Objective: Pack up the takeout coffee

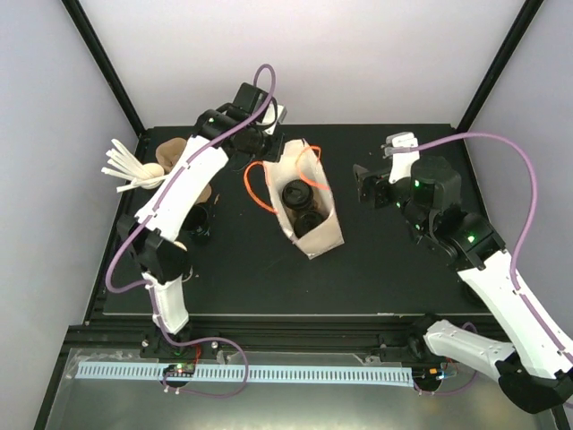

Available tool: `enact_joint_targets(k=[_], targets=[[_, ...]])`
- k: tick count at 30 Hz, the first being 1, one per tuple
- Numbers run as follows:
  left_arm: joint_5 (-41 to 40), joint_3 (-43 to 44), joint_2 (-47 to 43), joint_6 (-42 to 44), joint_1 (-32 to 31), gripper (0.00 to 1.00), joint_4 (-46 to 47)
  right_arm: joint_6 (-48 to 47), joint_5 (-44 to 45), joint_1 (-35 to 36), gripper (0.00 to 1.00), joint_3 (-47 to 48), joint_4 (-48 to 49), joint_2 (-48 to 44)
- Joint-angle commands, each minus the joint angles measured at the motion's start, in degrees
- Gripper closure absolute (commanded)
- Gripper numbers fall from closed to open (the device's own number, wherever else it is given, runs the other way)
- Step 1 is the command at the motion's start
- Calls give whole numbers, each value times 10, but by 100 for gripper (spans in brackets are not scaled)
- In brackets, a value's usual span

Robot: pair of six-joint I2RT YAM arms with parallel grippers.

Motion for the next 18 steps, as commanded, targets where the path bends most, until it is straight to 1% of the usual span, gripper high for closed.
enact_joint_targets(k=[1, 4, 6, 7, 9, 13, 16, 18], targets=[[40, 76, 35, 10, 12, 77, -26, 24, -39, -28, 8, 8, 29, 4], [50, 101, 31, 11, 15, 58, -14, 21, -41, -29, 8, 11, 19, 11], [62, 102, 16, 9, 17, 38, 3, 23, -42, -32, 8, 13, 13, 16], [71, 105, 10, 6, 18, 30, 8, 23, -44, -32, 8, 14, 11, 20], [72, 108, -7, 0, 22, 27, 15, 24, -48, -33, 7, 19, 7, 27], [46, 91, -55, -30, 49, 26, 16, 25, -57, -33, 7, 40, 3, 43], [0, 36, -110, -78, 100, 27, 7, 25, -59, -33, 7, 62, -1, 60], [-30, -19, -154, -125, 154, 27, -4, 26, -60, -34, 7, 73, -1, 68]])
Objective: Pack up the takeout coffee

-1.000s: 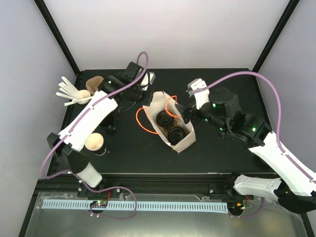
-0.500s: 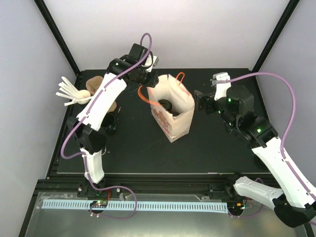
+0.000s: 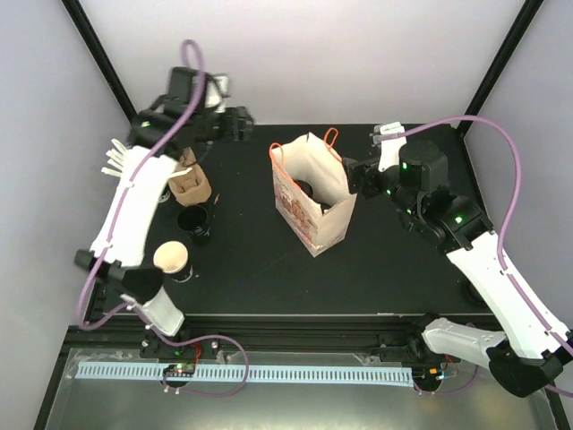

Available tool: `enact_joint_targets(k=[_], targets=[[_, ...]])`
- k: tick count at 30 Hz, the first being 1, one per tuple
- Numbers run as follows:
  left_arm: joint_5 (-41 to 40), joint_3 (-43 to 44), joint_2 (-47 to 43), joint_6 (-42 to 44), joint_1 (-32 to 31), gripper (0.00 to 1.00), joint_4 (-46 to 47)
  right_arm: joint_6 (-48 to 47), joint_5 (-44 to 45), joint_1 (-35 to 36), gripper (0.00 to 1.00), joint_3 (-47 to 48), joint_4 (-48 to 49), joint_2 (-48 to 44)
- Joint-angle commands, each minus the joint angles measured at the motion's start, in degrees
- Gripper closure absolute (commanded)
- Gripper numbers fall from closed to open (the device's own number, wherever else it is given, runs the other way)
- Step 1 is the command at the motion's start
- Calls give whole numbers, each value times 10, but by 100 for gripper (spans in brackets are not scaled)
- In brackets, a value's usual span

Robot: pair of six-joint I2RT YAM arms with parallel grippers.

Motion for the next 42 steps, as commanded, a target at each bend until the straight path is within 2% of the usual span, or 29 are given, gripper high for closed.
enact_joint_targets(k=[1, 4, 7, 9, 10, 14, 22, 28, 34, 39, 42], targets=[[-63, -102, -116, -106, 120, 27, -13, 11, -10, -4, 7, 35, 0, 13], [-5, -243, -209, -166, 239, 27, 29, 15, -23, -4, 7, 41, 3, 18], [93, -406, -311, -212, 354, 26, 127, 16, -34, -3, 6, 36, 4, 19], [132, -479, -341, -240, 424, 26, 163, 14, -39, -4, 7, 28, 4, 18], [137, -488, -342, -242, 438, 26, 162, 13, -41, -4, 7, 26, 5, 17], [120, -490, -328, -241, 471, 27, 155, 14, -46, -4, 6, 25, 5, 16], [92, -456, -249, -336, 533, 25, 130, 20, -32, -4, 6, 3, 6, 2], [111, -452, -174, -417, 537, 31, 158, 17, -23, -4, 5, -20, 18, -24], [82, -418, -116, -421, 537, 37, 161, 9, -16, -4, 2, -28, 25, -32], [96, -407, -75, -429, 537, 45, 181, -10, -12, -4, 2, -28, 30, -23], [97, -404, -62, -433, 538, 45, 184, -17, -12, -4, 1, -25, 32, -17]])
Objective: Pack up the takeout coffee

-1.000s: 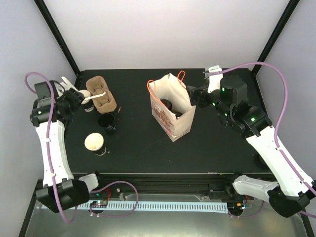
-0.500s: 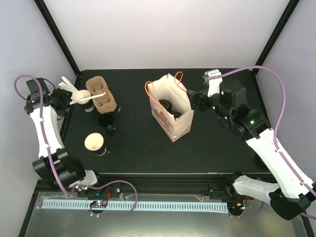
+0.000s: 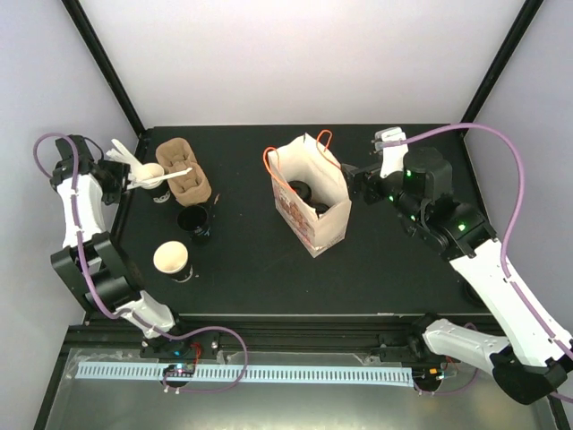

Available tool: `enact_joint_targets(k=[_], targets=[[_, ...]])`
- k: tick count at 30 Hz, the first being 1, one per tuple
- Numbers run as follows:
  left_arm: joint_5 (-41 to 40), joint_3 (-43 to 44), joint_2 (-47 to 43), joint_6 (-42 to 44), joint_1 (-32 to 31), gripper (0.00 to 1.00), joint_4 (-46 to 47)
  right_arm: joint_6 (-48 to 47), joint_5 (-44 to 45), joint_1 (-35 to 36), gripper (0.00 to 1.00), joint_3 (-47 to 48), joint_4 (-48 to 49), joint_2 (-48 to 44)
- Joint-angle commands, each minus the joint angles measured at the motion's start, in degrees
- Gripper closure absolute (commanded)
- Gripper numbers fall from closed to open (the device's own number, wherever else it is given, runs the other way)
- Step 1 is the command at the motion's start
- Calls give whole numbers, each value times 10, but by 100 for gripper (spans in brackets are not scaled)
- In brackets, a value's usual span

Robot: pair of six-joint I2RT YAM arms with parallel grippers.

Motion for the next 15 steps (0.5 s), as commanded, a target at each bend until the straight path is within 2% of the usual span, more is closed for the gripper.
enact_joint_targets(k=[1, 7, 15], targets=[[3, 25, 21, -17, 5, 45, 16, -19, 11, -3, 2, -1, 17, 8], [1, 23, 52, -10, 4, 42, 19, -16, 4, -4, 1, 1, 18, 17], [41, 1, 87, -16, 3, 55, 121, -20, -3, -4, 1, 11, 14, 28]])
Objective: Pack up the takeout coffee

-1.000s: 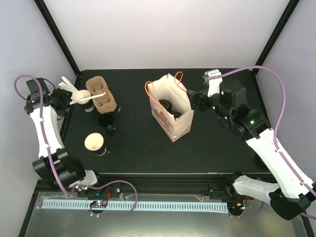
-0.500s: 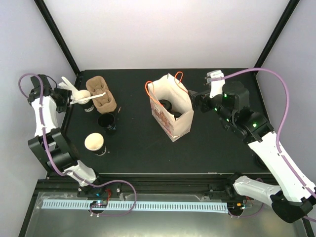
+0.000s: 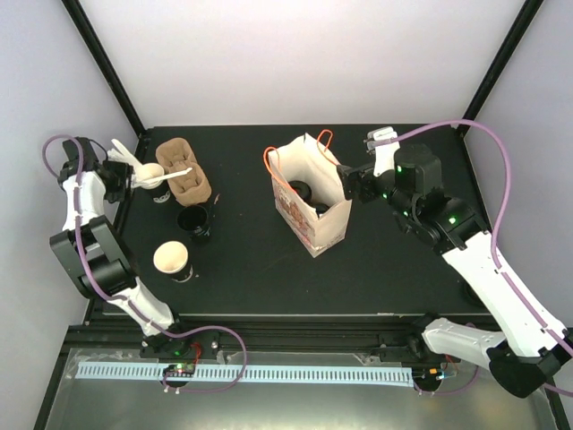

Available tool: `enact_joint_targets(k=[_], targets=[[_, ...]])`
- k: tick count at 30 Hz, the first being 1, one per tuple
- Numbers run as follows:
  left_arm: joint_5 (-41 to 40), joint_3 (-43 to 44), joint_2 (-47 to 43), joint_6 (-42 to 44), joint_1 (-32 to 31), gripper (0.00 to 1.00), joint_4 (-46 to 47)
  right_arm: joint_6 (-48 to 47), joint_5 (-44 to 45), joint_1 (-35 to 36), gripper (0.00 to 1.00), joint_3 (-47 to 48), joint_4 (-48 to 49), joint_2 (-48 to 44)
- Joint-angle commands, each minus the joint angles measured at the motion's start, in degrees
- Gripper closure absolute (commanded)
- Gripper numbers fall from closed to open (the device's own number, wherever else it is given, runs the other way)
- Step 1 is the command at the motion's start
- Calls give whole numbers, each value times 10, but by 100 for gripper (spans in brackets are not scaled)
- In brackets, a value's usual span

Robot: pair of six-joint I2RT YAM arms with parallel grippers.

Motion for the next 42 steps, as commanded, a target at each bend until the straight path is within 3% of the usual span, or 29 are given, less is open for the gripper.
enact_joint_targets(k=[1, 7, 12, 20, 42], targets=[[28, 8, 23, -6, 2, 55, 61, -10, -4, -4, 1, 12, 11, 4], [38, 14, 39, -3, 0, 63, 46, -9, -3, -4, 1, 14, 7, 8], [36, -19, -1, -8, -2, 63, 29, -5, -2, -4, 1, 16, 6, 14], [75, -67, -46, -19, -2, 90, 25, -10, -11, -4, 1, 18, 8, 20], [118, -5, -157, -69, -2, 92, -82, 6, -41, -4, 0, -2, 11, 1]])
